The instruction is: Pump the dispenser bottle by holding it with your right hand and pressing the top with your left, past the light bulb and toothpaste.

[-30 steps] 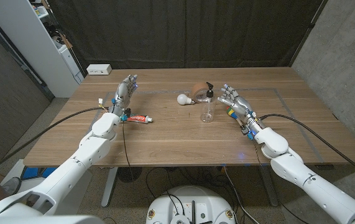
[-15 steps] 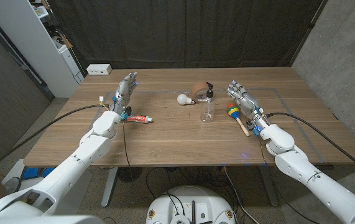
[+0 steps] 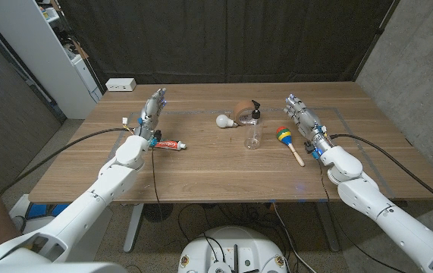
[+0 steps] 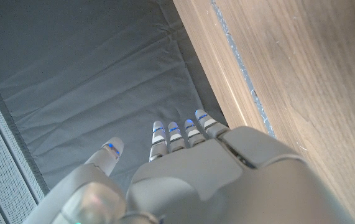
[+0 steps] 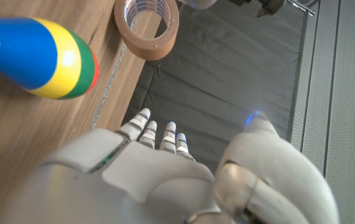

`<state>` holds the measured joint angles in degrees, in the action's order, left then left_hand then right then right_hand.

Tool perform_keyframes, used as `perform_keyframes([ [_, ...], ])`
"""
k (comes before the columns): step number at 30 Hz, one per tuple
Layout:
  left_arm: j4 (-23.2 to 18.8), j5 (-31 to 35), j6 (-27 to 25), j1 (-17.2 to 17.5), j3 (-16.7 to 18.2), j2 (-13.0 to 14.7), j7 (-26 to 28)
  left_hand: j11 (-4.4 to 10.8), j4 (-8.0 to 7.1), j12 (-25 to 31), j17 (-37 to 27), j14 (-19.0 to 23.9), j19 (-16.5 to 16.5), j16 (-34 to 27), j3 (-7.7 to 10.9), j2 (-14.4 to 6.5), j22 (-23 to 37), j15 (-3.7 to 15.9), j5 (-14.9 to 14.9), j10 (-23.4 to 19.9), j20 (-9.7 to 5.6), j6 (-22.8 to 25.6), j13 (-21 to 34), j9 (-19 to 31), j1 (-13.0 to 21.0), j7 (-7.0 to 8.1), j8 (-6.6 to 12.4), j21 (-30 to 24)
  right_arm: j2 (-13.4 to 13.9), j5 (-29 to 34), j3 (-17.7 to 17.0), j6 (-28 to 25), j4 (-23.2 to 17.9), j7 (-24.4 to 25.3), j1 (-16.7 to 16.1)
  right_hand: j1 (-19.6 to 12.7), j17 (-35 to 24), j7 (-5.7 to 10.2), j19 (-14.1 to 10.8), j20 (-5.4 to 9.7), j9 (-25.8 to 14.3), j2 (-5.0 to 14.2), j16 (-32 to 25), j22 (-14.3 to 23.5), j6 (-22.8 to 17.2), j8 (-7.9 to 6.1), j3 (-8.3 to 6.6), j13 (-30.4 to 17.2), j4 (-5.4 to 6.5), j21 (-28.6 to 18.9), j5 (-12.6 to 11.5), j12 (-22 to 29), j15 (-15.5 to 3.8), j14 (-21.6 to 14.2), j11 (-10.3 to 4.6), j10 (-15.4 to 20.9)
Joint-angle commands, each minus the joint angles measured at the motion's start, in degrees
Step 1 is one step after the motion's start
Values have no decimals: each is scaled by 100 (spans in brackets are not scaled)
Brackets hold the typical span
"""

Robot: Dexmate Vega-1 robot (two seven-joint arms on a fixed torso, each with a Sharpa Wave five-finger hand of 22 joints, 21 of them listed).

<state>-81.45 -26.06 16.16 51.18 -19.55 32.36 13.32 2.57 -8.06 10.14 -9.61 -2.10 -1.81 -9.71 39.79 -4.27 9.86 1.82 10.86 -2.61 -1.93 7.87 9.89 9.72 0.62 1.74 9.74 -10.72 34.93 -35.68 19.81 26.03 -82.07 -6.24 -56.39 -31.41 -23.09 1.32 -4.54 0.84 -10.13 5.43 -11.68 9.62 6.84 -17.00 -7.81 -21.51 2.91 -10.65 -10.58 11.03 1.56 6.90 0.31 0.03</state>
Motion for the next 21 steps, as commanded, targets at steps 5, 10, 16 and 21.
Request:
perform_keyframes([
  [5,272,143,209,-63,-24,-156,156,-48,14,16,-23,-83,38,-8,18,-439,3,169,24,41,-517,-1,3,15,35,-81,27,8,-134,-258,-75,-307,193,-19,221,540,55,-71,-7,82,1,161,-30,10,-83,142,86,197,253,-30,-26,-18,-92,-15,-63,-39],
  [10,201,109,168,-47,-28,-105,71,-48,7,-5,-27,-254,241,4,1,-420,3,151,21,219,-585,-214,3,16,17,-80,-12,48,-201,-343,-103,-334,291,-36,285,827,100,-221,11,99,5,192,-19,9,-200,205,171,337,374,-22,-61,-29,-149,3,-44,-64],
  [16,-144,37,-140,39,-21,8,74,-88,-12,-33,-33,-433,394,10,-26,-413,2,130,21,466,-720,-442,-2,12,-3,-120,-26,53,-419,-441,-157,-259,467,116,295,1152,159,-384,60,257,9,270,-27,7,-345,283,241,516,515,-6,-120,-13,-245,-38,-53,-2],
  [21,-332,129,-255,117,-8,27,277,-154,-66,-31,-49,-574,513,0,-94,-378,2,103,17,644,-754,-636,-3,9,-53,-177,-30,51,-573,-534,-175,-184,692,62,397,1293,190,-430,187,336,14,308,-8,6,-370,342,261,606,564,33,-150,-31,-264,-6,-37,-31],
])
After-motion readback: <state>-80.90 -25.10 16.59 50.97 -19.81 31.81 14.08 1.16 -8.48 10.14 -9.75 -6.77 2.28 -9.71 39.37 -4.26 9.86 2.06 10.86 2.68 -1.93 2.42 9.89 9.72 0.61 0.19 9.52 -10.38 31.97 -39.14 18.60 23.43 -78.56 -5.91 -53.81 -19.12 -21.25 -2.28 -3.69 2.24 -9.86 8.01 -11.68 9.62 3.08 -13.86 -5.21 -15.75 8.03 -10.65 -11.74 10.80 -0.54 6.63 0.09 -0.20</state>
